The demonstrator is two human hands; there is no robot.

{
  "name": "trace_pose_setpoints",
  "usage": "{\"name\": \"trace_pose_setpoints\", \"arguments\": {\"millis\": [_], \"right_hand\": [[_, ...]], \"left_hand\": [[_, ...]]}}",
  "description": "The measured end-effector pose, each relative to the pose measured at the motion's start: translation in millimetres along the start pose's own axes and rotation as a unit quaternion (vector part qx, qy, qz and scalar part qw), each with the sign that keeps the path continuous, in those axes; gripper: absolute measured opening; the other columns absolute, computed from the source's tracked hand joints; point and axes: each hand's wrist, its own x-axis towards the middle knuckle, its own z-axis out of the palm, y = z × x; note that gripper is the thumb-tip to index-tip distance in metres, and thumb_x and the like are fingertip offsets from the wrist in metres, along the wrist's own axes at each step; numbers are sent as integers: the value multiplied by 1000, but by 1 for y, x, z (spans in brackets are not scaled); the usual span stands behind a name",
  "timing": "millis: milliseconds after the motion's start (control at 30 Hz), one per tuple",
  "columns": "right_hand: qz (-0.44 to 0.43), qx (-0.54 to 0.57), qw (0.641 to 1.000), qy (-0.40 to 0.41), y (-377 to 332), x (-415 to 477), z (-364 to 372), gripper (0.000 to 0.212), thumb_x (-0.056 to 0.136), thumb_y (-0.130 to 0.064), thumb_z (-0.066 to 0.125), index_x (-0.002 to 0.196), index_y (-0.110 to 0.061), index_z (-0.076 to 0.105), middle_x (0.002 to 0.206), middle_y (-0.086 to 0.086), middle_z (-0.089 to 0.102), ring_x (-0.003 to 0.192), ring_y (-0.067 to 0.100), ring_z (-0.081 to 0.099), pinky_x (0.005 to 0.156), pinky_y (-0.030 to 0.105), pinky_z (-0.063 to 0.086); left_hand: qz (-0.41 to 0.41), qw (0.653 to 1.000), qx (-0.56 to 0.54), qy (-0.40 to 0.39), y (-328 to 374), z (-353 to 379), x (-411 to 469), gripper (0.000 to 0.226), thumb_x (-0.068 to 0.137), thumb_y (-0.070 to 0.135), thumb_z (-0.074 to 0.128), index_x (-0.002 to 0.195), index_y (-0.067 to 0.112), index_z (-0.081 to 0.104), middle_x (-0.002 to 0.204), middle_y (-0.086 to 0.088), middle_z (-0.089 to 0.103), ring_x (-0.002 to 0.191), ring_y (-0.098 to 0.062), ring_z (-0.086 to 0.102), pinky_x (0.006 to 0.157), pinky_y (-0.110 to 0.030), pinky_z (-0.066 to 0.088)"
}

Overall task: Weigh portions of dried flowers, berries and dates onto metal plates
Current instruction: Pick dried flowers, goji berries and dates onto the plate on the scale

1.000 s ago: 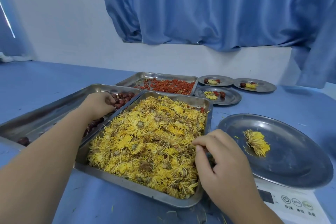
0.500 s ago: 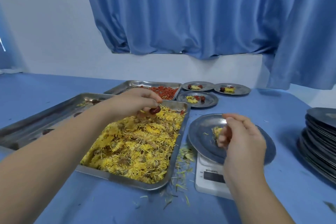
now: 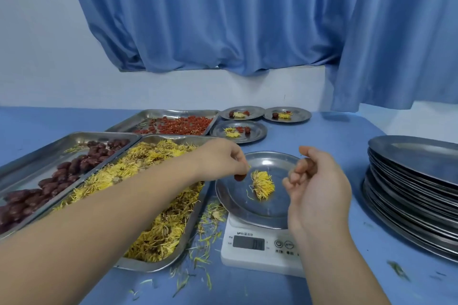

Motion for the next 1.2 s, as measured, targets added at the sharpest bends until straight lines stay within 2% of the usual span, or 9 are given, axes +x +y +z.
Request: {"name": "trace_pose_setpoints", "arguments": {"millis": [100, 267, 400, 600, 733, 833, 967, 1067, 1200], "right_hand": [[25, -31, 999, -31, -9, 11, 6, 13, 86, -8, 52, 79, -10, 63, 50, -1, 44, 39, 11, 36, 37, 22, 30], [19, -148, 982, -119, -30, 38, 26, 9, 86, -12, 56, 80, -12, 62, 50, -3, 46, 43, 10, 36, 38, 21, 28], [-8, -234, 957, -168, -33, 63, 43, 7, 86, -13, 57, 82, -11, 63, 54, -1, 52, 47, 12, 39, 42, 23, 31], [-52, -364, 904, -216, -19, 102, 50, 13, 86, -20, 62, 75, -18, 68, 57, -4, 62, 49, 13, 51, 44, 25, 41], [-71, -438, 870, -215, -1, 117, 30, 18, 87, -21, 61, 70, -21, 69, 59, -6, 65, 48, 9, 54, 45, 23, 44], [-64, -459, 863, -200, 3, 128, 21, 17, 87, -21, 61, 72, -19, 68, 57, -6, 64, 46, 8, 53, 43, 21, 44], [-64, -460, 864, -196, 4, 137, 17, 18, 86, -21, 60, 71, -21, 69, 57, -6, 65, 46, 7, 54, 45, 24, 45], [-72, -458, 864, -197, 8, 140, 16, 19, 85, -19, 59, 69, -24, 69, 56, -7, 64, 46, 4, 53, 45, 20, 44], [-83, -457, 861, -207, 10, 141, 16, 20, 85, -18, 59, 71, -29, 68, 57, -7, 64, 46, 0, 54, 43, 14, 42]], "left_hand": [[4, 1000, 6, 13, -1, -2, 3, 16, 86, 40, 67, 86, 25, 74, 86, 15, 69, 82, -1, 63, 71, -23, 49], [-24, 998, 31, 53, -13, -31, 11, 30, 90, 45, 61, 85, 17, 69, 76, 12, 66, 61, 2, 55, 60, -22, 42], [-71, 986, 24, 149, -30, -76, 27, 23, 90, 34, 59, 87, 14, 71, 76, 3, 68, 64, -13, 57, 55, -24, 42], [-115, 962, 6, 247, -75, -111, 70, 20, 90, 21, 55, 91, 6, 69, 71, -6, 60, 58, -17, 48, 54, -26, 37], [-160, 964, 62, 205, -111, -101, 110, 27, 92, 24, 54, 86, 2, 66, 78, -14, 62, 66, -24, 50, 61, -30, 40], [-173, 968, 106, 147, -133, -91, 141, 24, 93, 26, 54, 90, 6, 68, 91, -14, 66, 79, -25, 55, 69, -32, 41], [-159, 969, 177, 59, -154, -74, 170, 11, 91, 17, 50, 84, 20, 57, 91, -4, 50, 81, -18, 45, 70, -30, 36], [-182, 960, 206, 46, -165, -67, 184, 23, 92, 12, 49, 96, 12, 72, 100, -4, 65, 86, -21, 58, 76, -32, 44], [-212, 944, 254, 4, -170, -53, 196, 22, 92, 10, 48, 94, 6, 70, 100, -11, 68, 90, -24, 64, 82, -38, 52]]}}
